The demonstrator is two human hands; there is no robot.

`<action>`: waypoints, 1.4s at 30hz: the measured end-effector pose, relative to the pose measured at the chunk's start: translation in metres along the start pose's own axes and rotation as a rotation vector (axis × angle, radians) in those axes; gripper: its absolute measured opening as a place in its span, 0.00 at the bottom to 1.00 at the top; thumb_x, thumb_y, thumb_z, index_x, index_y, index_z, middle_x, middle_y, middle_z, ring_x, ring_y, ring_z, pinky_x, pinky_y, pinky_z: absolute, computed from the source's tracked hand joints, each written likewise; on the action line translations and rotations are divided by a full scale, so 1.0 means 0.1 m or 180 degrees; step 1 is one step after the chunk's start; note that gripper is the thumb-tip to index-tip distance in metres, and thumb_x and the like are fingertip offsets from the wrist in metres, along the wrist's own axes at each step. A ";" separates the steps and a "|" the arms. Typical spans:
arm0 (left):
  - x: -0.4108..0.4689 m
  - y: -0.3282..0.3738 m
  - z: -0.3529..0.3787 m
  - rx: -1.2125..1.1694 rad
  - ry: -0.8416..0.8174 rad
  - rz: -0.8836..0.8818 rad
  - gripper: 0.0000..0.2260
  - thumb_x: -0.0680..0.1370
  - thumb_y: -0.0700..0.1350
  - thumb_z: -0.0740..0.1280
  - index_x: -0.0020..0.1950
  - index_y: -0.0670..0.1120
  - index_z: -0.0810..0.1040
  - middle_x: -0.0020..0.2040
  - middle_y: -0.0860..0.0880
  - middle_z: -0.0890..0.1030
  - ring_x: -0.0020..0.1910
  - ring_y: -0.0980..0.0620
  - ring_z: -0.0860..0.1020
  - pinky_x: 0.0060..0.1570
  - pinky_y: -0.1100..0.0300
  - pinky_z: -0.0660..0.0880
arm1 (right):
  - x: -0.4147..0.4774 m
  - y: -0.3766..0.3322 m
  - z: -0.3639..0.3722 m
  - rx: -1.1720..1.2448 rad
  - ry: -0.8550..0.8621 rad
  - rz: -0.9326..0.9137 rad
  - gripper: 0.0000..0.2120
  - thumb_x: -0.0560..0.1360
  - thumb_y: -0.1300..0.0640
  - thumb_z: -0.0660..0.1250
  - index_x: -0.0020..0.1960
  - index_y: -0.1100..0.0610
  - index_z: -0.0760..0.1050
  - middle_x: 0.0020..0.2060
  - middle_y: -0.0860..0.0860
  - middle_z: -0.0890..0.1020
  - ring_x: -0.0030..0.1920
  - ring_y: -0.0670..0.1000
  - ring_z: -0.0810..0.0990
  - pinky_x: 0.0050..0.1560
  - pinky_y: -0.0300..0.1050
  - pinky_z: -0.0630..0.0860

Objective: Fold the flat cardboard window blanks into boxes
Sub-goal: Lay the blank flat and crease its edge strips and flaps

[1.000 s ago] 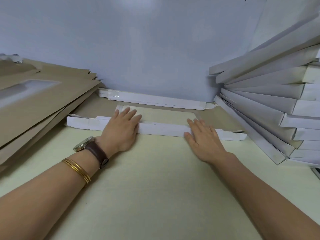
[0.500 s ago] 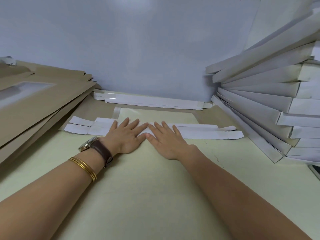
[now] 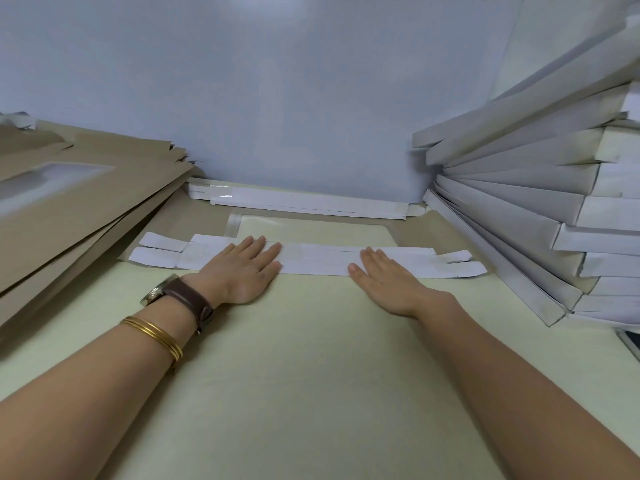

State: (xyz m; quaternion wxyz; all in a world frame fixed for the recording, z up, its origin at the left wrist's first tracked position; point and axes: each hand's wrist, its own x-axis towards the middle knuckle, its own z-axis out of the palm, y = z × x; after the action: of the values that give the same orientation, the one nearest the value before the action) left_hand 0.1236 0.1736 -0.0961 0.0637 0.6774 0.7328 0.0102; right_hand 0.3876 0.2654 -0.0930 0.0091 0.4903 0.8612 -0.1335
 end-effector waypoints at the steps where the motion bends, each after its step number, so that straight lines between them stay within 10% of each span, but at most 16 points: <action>1: -0.01 -0.02 0.00 0.0007 -0.0014 -0.0015 0.26 0.82 0.58 0.41 0.79 0.53 0.41 0.80 0.49 0.43 0.78 0.50 0.42 0.76 0.53 0.43 | -0.02 0.09 -0.02 -0.0001 0.0008 0.0079 0.36 0.80 0.35 0.40 0.79 0.55 0.41 0.79 0.48 0.42 0.78 0.46 0.39 0.75 0.45 0.39; 21: -0.27 -0.58 -0.08 -0.0388 0.0144 -0.0702 0.27 0.84 0.54 0.45 0.79 0.41 0.49 0.80 0.45 0.49 0.78 0.50 0.46 0.75 0.56 0.45 | -0.21 0.78 -0.18 0.0210 0.0282 0.0506 0.34 0.81 0.38 0.41 0.77 0.61 0.53 0.78 0.53 0.53 0.78 0.49 0.48 0.77 0.52 0.49; 27: -0.28 -0.54 -0.17 -0.0781 0.0498 -0.0733 0.11 0.83 0.46 0.52 0.48 0.40 0.69 0.53 0.44 0.71 0.60 0.42 0.70 0.62 0.47 0.66 | -0.13 0.71 -0.30 0.0004 0.0522 0.0683 0.21 0.83 0.46 0.46 0.48 0.60 0.70 0.53 0.57 0.74 0.62 0.60 0.70 0.60 0.52 0.67; 31: -0.21 -0.47 -0.31 -0.0979 0.0409 -0.1025 0.08 0.80 0.41 0.59 0.56 0.39 0.73 0.60 0.42 0.75 0.61 0.40 0.71 0.61 0.49 0.69 | -0.01 0.68 -0.36 -0.0379 0.0297 0.0853 0.22 0.83 0.45 0.47 0.73 0.51 0.62 0.72 0.56 0.63 0.72 0.61 0.58 0.69 0.58 0.61; 37: -0.14 -0.34 -0.39 -0.1598 0.0398 -0.1182 0.19 0.75 0.31 0.59 0.66 0.38 0.72 0.63 0.39 0.75 0.62 0.40 0.72 0.59 0.54 0.69 | 0.21 0.71 -0.37 -0.0537 0.0025 0.0738 0.25 0.81 0.50 0.46 0.78 0.43 0.45 0.77 0.41 0.49 0.77 0.53 0.46 0.69 0.66 0.52; 42: -0.12 -0.37 -0.38 -0.1534 0.0370 -0.1063 0.22 0.75 0.32 0.58 0.69 0.42 0.71 0.64 0.41 0.74 0.63 0.41 0.71 0.57 0.57 0.67 | 0.29 0.74 -0.29 -0.0349 0.0182 0.0774 0.26 0.78 0.46 0.45 0.76 0.42 0.50 0.76 0.42 0.56 0.75 0.47 0.49 0.66 0.65 0.53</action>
State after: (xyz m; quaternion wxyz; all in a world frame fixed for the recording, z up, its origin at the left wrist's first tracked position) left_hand 0.0838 0.1615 -0.0613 0.1813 0.5111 0.8130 0.2120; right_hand 0.4384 0.3321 -0.0851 0.0274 0.5934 0.8014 -0.0701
